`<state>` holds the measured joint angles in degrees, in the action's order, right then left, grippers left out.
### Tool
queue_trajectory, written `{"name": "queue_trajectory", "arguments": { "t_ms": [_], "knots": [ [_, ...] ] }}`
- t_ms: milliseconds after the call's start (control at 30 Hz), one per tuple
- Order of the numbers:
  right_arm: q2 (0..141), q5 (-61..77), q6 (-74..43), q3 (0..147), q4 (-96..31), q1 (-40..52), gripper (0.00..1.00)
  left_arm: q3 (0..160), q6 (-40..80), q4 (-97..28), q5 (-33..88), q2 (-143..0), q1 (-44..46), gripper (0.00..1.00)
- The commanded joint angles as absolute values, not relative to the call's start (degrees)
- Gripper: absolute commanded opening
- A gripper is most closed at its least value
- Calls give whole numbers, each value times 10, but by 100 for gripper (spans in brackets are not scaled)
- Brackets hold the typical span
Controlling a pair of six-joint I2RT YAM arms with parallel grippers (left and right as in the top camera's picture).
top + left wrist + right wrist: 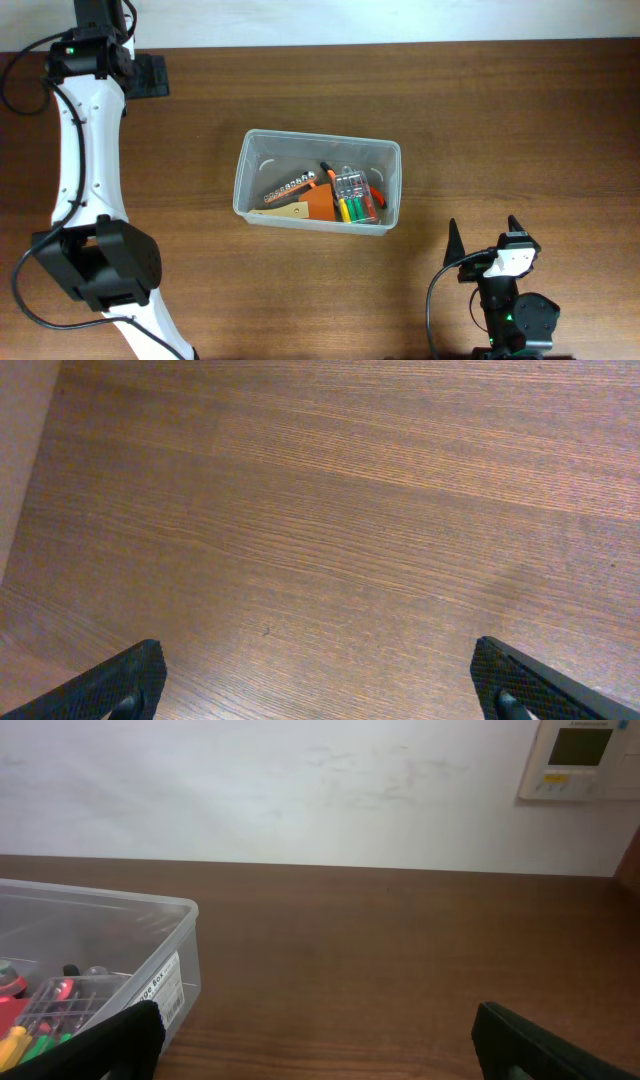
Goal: Pack container
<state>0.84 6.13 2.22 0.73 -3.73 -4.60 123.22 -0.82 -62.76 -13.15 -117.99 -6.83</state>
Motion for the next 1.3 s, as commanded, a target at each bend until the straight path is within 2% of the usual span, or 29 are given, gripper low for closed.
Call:
{"name": "queue_trajectory", "arguments": {
  "t_ms": [0,900,1267],
  "knots": [
    [2,71,27,3,-36,-41,99,1239,-6,-626,-138,-1165,-71,99],
    [2,71,27,3,-36,-41,99,1239,-7,-635,-148,-1156,-74,99],
    [2,71,27,3,-36,-41,99,1239,-6,-636,-51,-962,-73,99]
  ]
}}
